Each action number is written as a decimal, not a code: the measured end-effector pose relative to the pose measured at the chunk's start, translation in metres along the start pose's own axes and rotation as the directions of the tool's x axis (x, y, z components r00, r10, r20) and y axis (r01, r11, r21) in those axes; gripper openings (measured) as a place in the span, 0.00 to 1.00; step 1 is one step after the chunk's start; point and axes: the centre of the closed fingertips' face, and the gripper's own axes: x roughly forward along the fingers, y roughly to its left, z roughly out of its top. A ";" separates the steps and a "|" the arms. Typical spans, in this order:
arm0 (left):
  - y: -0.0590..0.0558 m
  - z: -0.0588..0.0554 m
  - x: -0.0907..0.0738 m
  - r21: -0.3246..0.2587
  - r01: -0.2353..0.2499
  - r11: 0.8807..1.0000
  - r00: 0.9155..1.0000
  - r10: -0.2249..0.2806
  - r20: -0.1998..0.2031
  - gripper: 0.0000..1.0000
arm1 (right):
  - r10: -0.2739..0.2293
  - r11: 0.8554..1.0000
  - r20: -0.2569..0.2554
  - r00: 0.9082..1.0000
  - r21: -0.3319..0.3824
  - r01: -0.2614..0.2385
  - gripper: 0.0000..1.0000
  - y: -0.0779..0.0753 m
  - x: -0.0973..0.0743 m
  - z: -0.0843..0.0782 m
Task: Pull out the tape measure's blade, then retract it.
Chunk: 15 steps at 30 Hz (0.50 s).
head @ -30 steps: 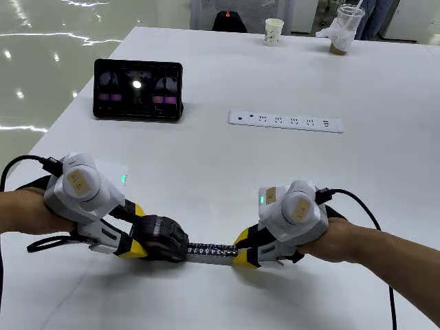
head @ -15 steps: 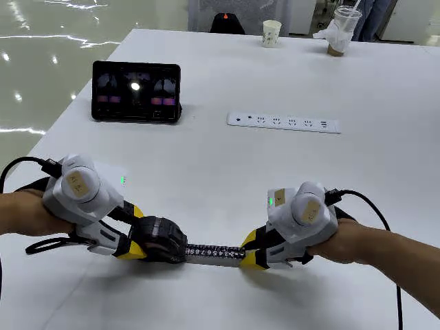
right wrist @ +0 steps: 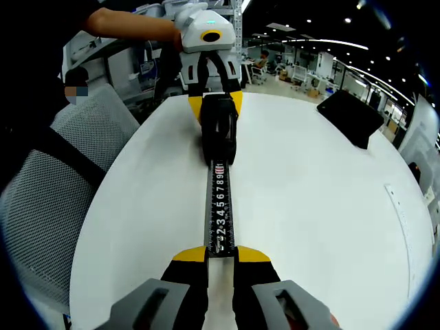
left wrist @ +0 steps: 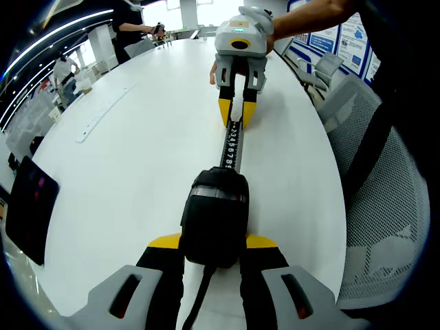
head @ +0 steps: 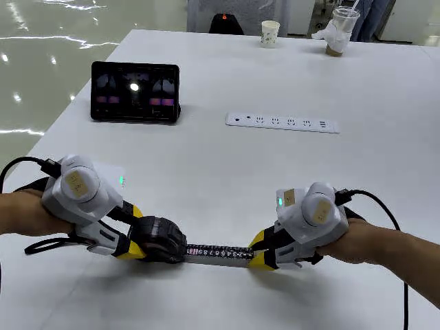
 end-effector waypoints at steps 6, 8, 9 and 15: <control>0.000 0.000 0.000 -0.001 0.000 1.000 1.000 0.000 -0.001 0.25 | 0.004 1.000 -0.001 1.000 0.009 -0.004 0.09 0.000 -0.003 -0.004; 0.000 0.000 0.000 -0.001 0.001 1.000 1.000 -0.001 -0.001 0.25 | 0.004 1.000 -0.002 1.000 0.012 -0.004 0.09 0.000 -0.005 -0.006; 0.000 0.000 0.000 -0.001 0.001 1.000 1.000 -0.001 -0.001 0.25 | 0.004 1.000 -0.002 1.000 0.012 -0.004 0.09 0.001 -0.005 -0.006; 0.000 0.000 0.000 -0.003 0.000 1.000 1.000 0.000 -0.001 0.25 | 0.000 1.000 -0.006 1.000 0.014 0.000 0.09 0.000 -0.010 -0.011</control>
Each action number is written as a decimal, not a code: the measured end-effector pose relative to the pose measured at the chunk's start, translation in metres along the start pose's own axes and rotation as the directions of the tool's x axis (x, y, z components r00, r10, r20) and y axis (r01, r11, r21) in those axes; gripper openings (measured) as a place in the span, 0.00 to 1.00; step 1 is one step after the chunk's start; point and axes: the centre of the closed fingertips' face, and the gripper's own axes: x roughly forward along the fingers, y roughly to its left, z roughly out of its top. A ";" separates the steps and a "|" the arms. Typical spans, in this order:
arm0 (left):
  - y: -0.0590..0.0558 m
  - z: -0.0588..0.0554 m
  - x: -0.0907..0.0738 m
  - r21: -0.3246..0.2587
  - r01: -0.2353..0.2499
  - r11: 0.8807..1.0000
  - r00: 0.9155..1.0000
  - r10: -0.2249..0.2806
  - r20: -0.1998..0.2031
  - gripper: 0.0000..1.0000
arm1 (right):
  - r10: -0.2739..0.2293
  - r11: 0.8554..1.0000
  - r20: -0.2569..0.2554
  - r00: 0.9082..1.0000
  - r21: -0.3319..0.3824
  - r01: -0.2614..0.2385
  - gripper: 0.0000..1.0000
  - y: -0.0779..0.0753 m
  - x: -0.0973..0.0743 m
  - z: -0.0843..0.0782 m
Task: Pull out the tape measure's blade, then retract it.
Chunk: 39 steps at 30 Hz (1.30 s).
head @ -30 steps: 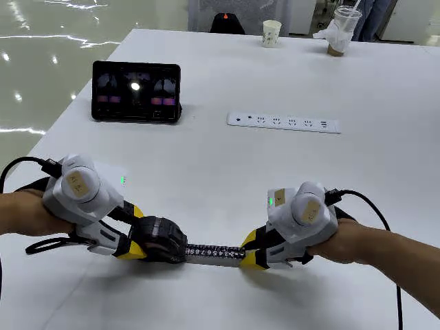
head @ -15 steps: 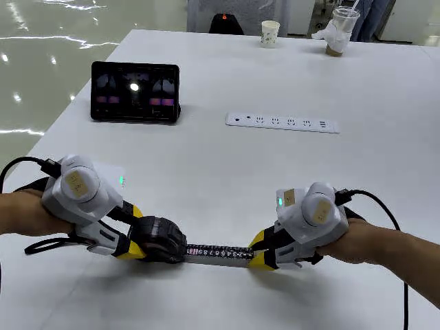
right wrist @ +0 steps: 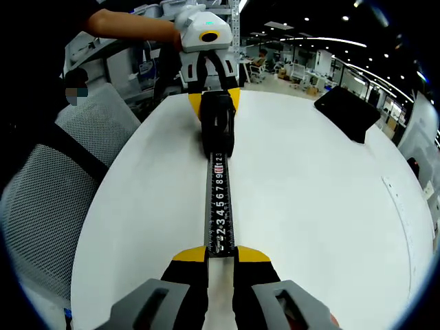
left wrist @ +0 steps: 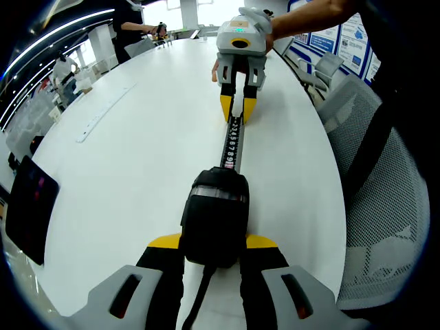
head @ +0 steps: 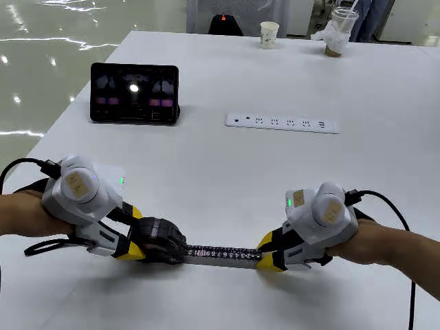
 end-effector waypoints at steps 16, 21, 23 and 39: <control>0.000 0.000 0.000 -0.005 0.000 1.000 1.000 0.000 0.002 0.25 | -0.007 1.000 -0.017 1.000 0.010 0.007 0.09 -0.002 -0.012 -0.015; 0.000 0.000 0.000 -0.007 -0.002 1.000 1.000 0.002 0.002 0.25 | -0.007 1.000 -0.022 1.000 0.021 0.008 0.09 -0.002 -0.016 -0.019; 0.000 0.000 0.000 -0.007 -0.002 1.000 1.000 0.002 0.002 0.25 | -0.006 1.000 -0.023 1.000 0.025 0.007 0.09 -0.002 -0.017 -0.021; 0.002 -0.001 0.000 -0.006 -0.004 1.000 1.000 0.004 0.000 0.25 | -0.007 0.999 -0.045 0.999 0.036 0.009 0.09 -0.001 -0.029 -0.035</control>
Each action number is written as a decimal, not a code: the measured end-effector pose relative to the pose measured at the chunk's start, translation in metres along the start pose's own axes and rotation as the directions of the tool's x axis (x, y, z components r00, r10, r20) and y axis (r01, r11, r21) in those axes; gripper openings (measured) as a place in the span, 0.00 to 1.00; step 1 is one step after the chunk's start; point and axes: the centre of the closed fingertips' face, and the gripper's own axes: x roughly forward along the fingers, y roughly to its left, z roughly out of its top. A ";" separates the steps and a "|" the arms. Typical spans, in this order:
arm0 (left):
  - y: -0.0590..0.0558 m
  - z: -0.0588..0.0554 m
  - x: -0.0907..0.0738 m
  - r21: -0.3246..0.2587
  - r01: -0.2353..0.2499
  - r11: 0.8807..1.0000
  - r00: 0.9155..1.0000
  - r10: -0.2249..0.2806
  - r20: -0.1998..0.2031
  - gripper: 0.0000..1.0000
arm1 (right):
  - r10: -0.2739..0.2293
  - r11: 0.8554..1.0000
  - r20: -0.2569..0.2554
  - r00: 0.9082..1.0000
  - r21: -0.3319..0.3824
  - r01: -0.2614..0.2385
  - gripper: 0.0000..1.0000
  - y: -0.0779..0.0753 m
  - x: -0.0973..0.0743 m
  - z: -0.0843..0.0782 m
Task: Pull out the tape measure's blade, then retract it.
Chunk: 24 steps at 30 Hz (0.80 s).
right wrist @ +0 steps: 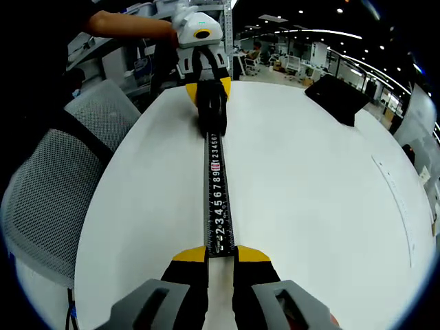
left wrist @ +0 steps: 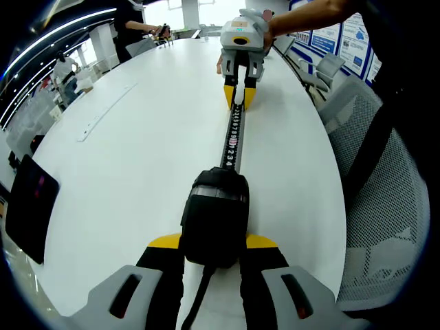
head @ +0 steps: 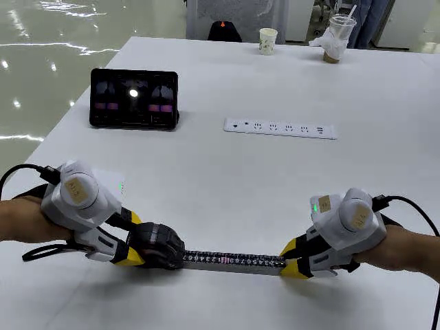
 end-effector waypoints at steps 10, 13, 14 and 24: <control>0.001 -0.001 0.001 -0.001 0.000 1.000 1.000 0.000 0.001 0.25 | -0.008 1.000 -0.016 1.000 0.012 0.008 0.09 -0.001 -0.009 -0.012; 0.001 -0.001 0.001 -0.003 -0.001 1.000 1.000 0.001 0.002 0.25 | -0.008 1.000 -0.020 1.000 0.014 0.009 0.09 -0.001 -0.011 -0.014; 0.001 -0.001 0.001 -0.004 -0.001 1.000 1.000 0.001 0.003 0.25 | -0.009 1.000 -0.022 1.000 0.014 0.009 0.09 -0.001 -0.012 -0.015; -0.001 0.001 0.000 -0.002 -0.001 1.000 1.000 0.001 0.001 0.25 | -0.016 1.000 -0.032 0.999 0.021 0.016 0.09 -0.003 -0.018 -0.023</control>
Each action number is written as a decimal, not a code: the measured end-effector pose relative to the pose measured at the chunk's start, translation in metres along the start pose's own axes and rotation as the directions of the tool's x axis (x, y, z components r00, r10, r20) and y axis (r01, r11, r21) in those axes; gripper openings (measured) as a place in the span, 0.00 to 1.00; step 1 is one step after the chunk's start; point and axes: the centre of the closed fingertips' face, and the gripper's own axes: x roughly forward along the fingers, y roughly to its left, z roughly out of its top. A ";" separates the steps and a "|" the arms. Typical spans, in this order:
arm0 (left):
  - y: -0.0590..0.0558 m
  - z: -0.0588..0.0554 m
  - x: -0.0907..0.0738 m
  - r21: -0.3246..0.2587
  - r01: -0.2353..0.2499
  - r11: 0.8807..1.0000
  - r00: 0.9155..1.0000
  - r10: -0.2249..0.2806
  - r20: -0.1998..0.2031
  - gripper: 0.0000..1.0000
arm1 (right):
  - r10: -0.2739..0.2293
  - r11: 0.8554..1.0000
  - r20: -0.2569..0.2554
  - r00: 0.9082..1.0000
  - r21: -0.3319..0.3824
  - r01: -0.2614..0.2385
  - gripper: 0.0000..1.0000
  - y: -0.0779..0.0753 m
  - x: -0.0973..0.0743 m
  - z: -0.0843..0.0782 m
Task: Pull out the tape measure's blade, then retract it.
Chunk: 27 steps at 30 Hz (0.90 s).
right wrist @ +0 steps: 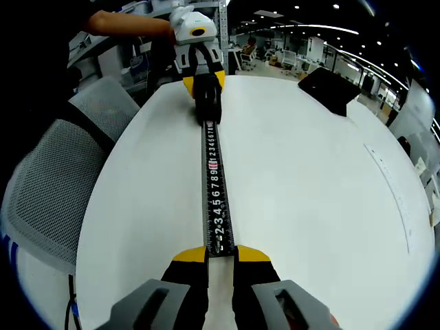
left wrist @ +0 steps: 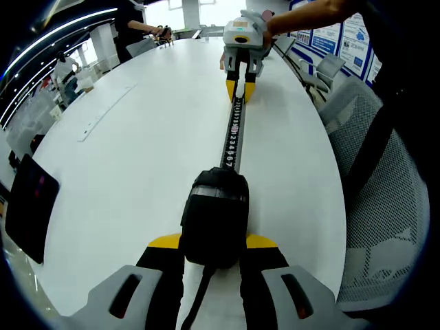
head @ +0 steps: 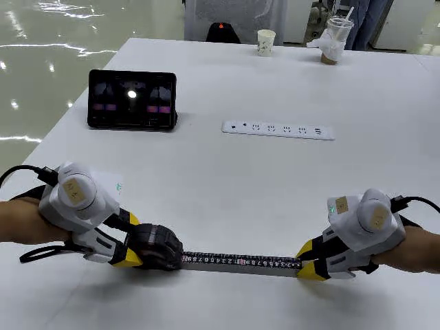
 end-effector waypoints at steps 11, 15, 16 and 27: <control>0.000 0.001 0.000 0.001 0.000 1.000 1.000 0.000 -0.002 0.25 | -0.004 1.000 -0.011 1.000 0.009 0.004 0.09 -0.001 -0.008 -0.011; 0.000 0.001 0.000 0.001 0.001 1.000 1.000 -0.001 -0.003 0.25 | -0.007 1.000 -0.016 1.000 0.013 0.007 0.09 -0.002 -0.011 -0.015; 0.000 0.001 0.000 0.001 0.001 1.000 1.000 -0.001 -0.004 0.25 | -0.007 1.000 -0.017 1.000 0.014 0.007 0.09 -0.001 -0.011 -0.016; 0.000 0.000 0.000 0.003 -0.002 1.000 1.000 0.002 -0.009 0.25 | -0.013 1.000 -0.022 1.000 0.027 0.014 0.09 -0.002 -0.016 -0.022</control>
